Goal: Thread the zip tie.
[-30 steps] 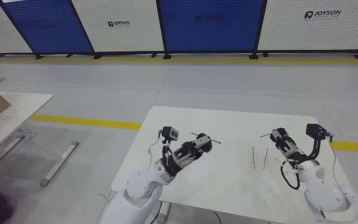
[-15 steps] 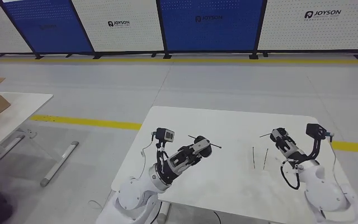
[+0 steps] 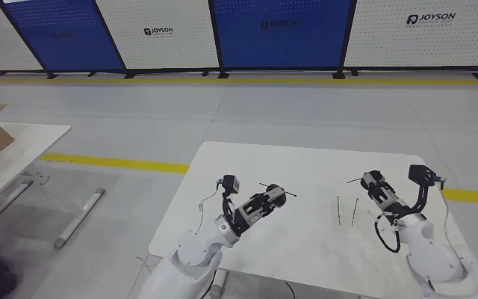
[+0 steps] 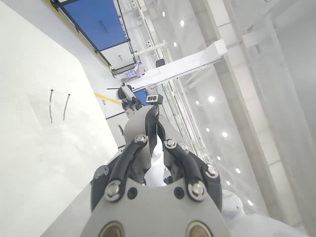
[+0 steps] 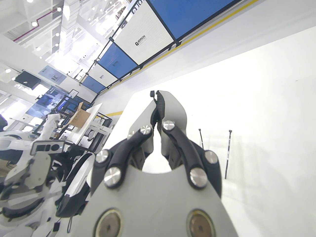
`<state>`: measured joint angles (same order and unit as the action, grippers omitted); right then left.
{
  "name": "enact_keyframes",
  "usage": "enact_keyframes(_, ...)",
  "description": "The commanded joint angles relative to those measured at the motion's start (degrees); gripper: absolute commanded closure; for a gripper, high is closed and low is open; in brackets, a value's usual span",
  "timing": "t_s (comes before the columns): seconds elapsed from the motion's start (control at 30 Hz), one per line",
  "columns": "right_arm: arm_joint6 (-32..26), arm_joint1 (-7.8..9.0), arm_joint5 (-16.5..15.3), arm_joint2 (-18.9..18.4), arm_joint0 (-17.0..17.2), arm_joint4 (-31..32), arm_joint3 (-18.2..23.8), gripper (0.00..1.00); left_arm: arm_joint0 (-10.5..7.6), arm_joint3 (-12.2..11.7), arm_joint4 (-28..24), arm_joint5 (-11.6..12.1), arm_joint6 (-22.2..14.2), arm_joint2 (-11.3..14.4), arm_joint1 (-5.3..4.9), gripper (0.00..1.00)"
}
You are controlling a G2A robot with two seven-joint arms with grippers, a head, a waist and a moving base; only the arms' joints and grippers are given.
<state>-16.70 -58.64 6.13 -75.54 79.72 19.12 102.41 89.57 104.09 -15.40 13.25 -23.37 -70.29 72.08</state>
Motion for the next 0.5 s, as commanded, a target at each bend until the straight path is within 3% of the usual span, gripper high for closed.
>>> enact_keyframes(0.0,0.00,0.00,0.00,0.00,0.00,0.00,0.00,1.00,-0.75,-1.63,0.76,0.12,0.58,0.71,0.06,1.00)
enact_keyframes(0.1,0.00,0.00,0.00,0.00,0.00,0.00,0.00,1.00,-1.72,-3.52,2.71,-0.02,1.67,1.56,0.11,1.00)
enact_keyframes(0.47,0.00,0.00,0.00,0.00,0.00,0.00,0.00,1.00,-1.72,-3.52,2.71,-0.02,1.67,1.56,0.11,1.00)
